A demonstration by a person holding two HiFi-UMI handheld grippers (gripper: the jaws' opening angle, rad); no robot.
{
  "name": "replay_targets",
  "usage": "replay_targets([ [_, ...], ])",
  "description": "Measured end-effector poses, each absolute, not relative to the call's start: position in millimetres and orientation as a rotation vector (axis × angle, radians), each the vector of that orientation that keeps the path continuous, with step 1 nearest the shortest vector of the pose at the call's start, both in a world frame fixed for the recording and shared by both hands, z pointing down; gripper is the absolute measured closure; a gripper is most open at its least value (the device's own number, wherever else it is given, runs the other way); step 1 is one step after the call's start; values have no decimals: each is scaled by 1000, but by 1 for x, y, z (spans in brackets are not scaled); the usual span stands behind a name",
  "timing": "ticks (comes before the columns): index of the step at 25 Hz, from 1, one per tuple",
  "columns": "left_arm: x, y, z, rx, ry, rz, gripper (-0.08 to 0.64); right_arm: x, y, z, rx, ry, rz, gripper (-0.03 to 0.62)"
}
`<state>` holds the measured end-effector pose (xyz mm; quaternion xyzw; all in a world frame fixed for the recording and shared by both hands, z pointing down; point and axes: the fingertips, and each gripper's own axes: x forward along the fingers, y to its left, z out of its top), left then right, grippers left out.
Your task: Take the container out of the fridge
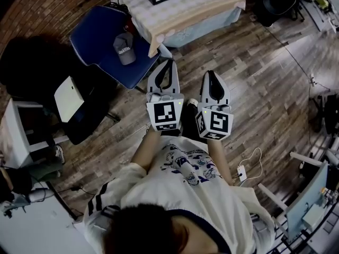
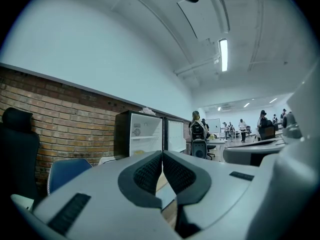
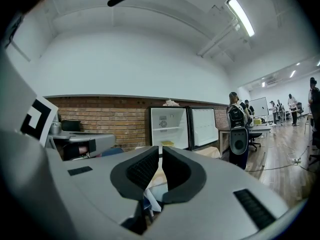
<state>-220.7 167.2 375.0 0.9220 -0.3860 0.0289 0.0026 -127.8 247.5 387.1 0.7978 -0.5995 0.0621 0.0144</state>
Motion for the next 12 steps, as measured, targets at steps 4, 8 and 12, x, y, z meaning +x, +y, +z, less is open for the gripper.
replay_targets([
  [4,-209,155,379,2887,-1214,105,540,-115,234,393,2484,-1870,223,549],
  [8,-196,132,381,2871,-1249,115,540,-98,211,395,2466,-1892,233,549],
  [12,-174,107,381,2856,-1285,122,540,-71,183,395,2450,-1912,239,549],
])
